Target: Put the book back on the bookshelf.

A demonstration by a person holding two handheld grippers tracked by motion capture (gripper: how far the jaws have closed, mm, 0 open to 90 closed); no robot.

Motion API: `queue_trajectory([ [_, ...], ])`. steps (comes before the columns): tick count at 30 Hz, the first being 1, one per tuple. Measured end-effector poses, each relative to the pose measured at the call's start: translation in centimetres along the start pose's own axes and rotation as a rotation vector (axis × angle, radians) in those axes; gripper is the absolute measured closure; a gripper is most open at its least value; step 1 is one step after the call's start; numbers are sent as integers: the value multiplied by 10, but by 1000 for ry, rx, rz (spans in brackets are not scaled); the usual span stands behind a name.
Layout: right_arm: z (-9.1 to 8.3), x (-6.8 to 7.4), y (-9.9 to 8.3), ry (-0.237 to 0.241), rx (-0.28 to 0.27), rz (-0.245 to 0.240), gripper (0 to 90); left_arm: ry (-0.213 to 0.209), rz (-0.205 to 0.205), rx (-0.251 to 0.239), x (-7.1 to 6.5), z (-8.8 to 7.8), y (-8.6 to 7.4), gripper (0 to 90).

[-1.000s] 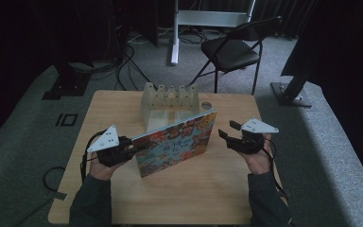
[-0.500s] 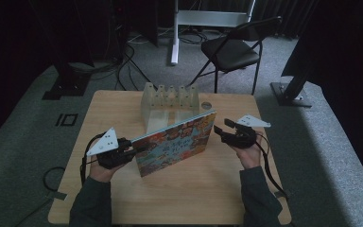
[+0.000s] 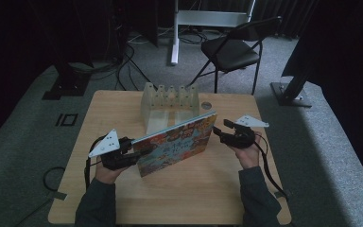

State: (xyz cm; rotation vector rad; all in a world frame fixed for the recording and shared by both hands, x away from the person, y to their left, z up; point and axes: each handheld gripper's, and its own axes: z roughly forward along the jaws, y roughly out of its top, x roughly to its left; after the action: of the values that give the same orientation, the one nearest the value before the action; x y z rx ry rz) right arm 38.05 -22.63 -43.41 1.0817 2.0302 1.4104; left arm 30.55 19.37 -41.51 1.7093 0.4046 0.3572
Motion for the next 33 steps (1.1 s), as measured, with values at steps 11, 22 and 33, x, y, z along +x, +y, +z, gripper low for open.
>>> queue_trajectory([
  [11, 1, 0, -1, -10, 6, -7, 387, 16, -24, -56, -1, 6, -8, 603],
  [22, -2, -7, -13, -23, 19, 11, 384, 33, -51, -92, 0, 13, -9, 649],
  [33, -12, -21, -33, -45, 36, 49, 379, 49, -66, -113, 0, 20, -12, 606],
])
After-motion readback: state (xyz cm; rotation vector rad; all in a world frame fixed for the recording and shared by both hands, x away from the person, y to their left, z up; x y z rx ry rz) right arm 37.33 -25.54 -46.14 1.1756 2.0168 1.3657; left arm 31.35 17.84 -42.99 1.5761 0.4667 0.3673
